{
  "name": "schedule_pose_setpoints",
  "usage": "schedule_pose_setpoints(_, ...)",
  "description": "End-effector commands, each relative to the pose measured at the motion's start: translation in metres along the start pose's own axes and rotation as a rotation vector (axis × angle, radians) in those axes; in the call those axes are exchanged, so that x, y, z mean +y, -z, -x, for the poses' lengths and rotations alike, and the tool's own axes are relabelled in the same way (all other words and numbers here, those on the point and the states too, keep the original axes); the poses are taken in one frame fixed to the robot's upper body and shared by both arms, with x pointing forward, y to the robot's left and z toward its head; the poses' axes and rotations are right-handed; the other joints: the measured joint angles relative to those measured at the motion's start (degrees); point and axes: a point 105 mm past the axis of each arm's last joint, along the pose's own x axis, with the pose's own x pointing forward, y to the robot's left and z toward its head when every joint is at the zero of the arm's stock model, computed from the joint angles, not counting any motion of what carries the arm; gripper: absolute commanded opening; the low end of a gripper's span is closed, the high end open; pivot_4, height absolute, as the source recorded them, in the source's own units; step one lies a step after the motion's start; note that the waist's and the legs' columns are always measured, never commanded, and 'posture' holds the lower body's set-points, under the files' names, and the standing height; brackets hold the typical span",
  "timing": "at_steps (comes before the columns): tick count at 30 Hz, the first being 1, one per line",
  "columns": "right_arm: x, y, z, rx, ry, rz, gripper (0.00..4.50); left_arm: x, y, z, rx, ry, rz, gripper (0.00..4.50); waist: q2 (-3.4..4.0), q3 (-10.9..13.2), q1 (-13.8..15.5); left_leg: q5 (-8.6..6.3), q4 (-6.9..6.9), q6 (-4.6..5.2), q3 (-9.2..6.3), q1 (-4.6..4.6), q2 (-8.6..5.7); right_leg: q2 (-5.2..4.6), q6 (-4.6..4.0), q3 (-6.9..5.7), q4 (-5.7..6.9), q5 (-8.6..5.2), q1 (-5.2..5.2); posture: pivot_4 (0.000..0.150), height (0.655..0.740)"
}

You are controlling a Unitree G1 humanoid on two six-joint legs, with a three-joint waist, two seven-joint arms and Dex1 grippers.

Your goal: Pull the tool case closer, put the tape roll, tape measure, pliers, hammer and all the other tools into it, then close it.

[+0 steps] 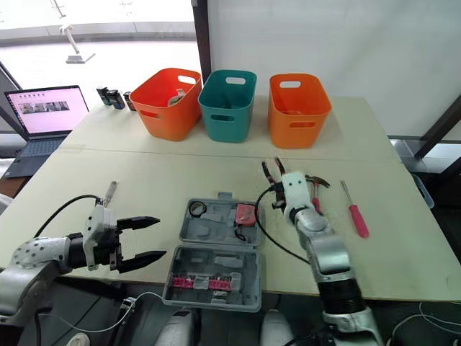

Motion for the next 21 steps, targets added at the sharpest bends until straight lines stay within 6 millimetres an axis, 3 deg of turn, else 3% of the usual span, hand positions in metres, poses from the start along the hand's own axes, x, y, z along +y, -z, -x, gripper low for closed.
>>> schedule_pose_setpoints(1,0.046,-0.053,0.033,-0.097,-0.373,0.158,1.00,0.011,-0.003,0.010,-0.002,-0.044,-0.023,4.50,0.00,0.00,-0.14,0.00,0.00,0.00,-0.01,0.00,0.00,0.00,0.02,0.00,0.06,-0.02,-0.02,0.150,0.7400)
schedule_pose_setpoints(4,0.079,-0.057,0.063,0.020,-0.685,0.312,1.00,0.015,0.002,0.017,0.010,-0.053,-0.013,4.50,-0.02,0.00,-0.46,0.00,-0.03,0.01,-0.03,0.03,0.01,0.01,0.05,0.00,0.18,-0.09,-0.04,0.150,0.7400)
schedule_pose_setpoints(6,0.087,-0.059,0.066,0.128,-0.758,0.361,1.00,0.015,0.005,0.020,0.020,-0.051,-0.008,4.50,-0.02,0.01,-0.79,-0.01,0.00,0.00,-0.04,0.02,0.01,0.01,0.04,0.00,0.23,-0.11,-0.06,0.150,0.7400)
schedule_pose_setpoints(10,0.109,-0.054,0.060,0.279,-0.845,0.518,1.00,0.015,0.009,0.023,0.041,-0.032,-0.023,4.50,-0.05,0.00,-1.19,0.00,0.08,0.00,-0.05,-0.02,0.00,0.00,-0.01,0.01,0.24,-0.08,-0.11,0.150,0.7400)
schedule_pose_setpoints(14,0.129,-0.054,0.038,0.337,-0.828,0.599,1.00,0.012,0.010,0.023,0.052,-0.011,-0.041,4.50,-0.05,0.00,-1.21,0.00,0.02,0.00,-0.05,-0.10,0.00,0.01,0.01,0.01,0.35,-0.09,-0.25,0.150,0.7400)
schedule_pose_setpoints(17,0.134,-0.047,0.023,0.386,-0.809,0.723,1.00,0.007,0.012,0.022,0.062,0.013,-0.060,4.50,-0.04,0.01,-1.15,0.00,0.01,0.00,-0.04,-0.15,0.00,0.01,0.11,0.01,0.50,-0.04,-0.37,0.150,0.7400)
schedule_pose_setpoints(21,0.138,-0.048,0.012,0.395,-0.814,0.762,1.00,0.004,0.010,0.021,0.049,0.026,-0.079,4.50,-0.05,0.00,-1.22,0.01,0.02,-0.01,-0.05,-0.15,0.00,0.01,0.12,0.02,0.53,-0.03,-0.40,0.150,0.7400)
